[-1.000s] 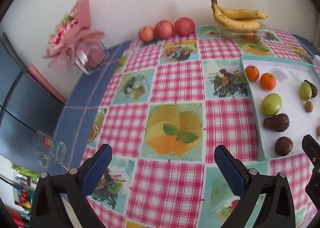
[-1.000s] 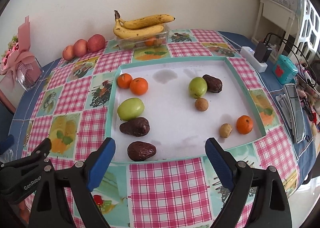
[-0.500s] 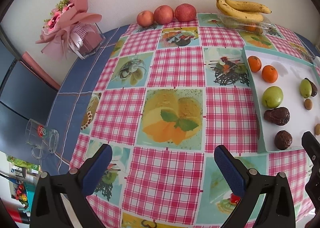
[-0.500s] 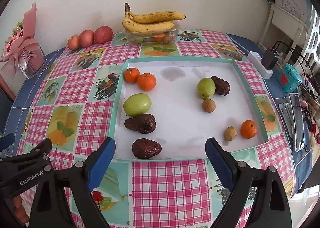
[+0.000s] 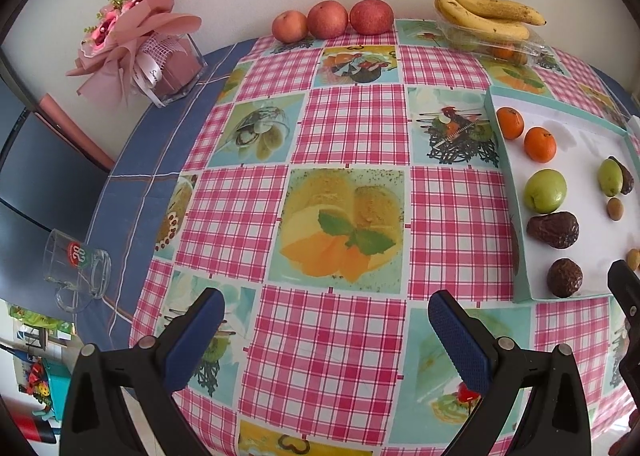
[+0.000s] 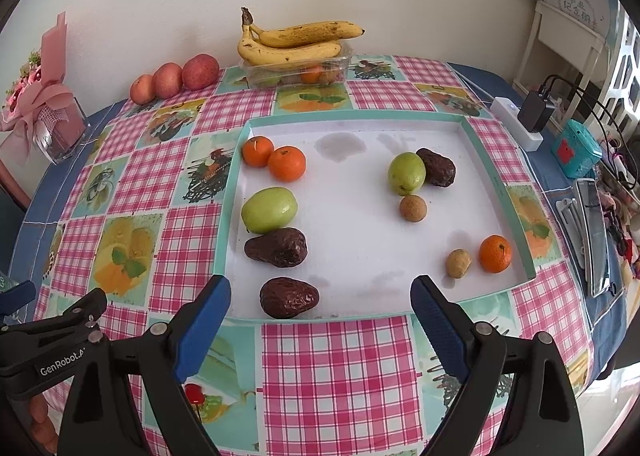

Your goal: Organize fruits

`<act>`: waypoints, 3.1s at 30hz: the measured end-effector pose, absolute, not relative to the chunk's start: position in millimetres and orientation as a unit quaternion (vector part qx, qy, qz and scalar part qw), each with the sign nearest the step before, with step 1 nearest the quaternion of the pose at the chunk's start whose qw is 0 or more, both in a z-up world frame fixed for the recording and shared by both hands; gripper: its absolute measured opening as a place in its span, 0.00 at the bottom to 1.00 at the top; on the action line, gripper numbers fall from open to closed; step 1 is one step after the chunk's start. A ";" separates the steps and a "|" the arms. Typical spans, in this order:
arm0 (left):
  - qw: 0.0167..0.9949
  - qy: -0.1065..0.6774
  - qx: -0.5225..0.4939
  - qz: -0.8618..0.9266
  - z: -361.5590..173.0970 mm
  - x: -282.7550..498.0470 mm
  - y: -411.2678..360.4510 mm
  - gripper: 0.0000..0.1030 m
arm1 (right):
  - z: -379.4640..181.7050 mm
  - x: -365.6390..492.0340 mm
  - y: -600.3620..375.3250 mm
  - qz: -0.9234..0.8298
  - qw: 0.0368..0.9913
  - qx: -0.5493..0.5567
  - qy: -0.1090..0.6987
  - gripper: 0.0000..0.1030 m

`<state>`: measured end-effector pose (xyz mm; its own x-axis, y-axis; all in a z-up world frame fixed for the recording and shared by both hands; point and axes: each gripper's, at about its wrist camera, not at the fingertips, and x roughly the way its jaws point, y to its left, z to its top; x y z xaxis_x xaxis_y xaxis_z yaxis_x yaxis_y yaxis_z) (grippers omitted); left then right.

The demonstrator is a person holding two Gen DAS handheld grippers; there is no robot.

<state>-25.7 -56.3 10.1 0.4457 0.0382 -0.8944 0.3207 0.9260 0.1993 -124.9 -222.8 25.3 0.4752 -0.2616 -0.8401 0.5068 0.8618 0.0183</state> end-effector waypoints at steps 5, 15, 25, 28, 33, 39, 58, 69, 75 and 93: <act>0.833 0.520 0.167 -0.086 11.2 -25.0 -55.3 1.00 | 25.8 -126.0 -224.1 -0.229 0.848 0.138 0.458 0.89; 0.834 0.521 0.156 -0.088 12.8 -24.2 -52.8 1.00 | 26.0 -125.8 -225.3 -0.231 0.847 0.141 0.458 0.89; 0.835 0.522 0.153 -0.089 13.5 -23.9 -51.8 1.00 | 25.6 -126.6 -225.6 -0.232 0.846 0.141 0.458 0.89; 0.835 0.521 0.151 -0.089 14.4 -24.4 -51.7 1.00 | 25.7 -126.6 -225.9 -0.231 0.847 0.141 0.458 0.89; 0.836 0.521 0.149 -0.089 14.9 -24.6 -51.4 1.00 | 26.1 -126.9 -226.4 -0.232 0.847 0.141 0.458 0.89; 0.836 0.521 0.149 -0.088 15.2 -24.3 -51.1 1.00 | 26.3 -127.3 -226.9 -0.231 0.847 0.140 0.457 0.89; 0.836 0.523 0.144 -0.087 16.2 -23.6 -50.0 1.00 | 26.2 -126.7 -226.4 -0.232 0.847 0.140 0.458 0.89; 0.836 0.525 0.136 -0.081 15.3 -23.1 -47.8 1.00 | 26.6 -126.4 -226.4 -0.233 0.846 0.141 0.458 0.89; 0.836 0.526 0.134 -0.080 15.0 -22.5 -46.3 1.00 | 26.4 -126.4 -226.3 -0.231 0.846 0.140 0.460 0.89; 0.838 0.525 0.129 -0.071 15.8 -22.4 -41.9 1.00 | 26.2 -125.6 -225.9 -0.230 0.846 0.139 0.461 0.89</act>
<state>-22.4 -41.9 15.8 0.4385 0.0156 -0.8986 0.2544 0.9568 0.1408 -125.6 -225.9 26.2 0.4689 -0.2611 -0.8438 0.5180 0.8551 0.0233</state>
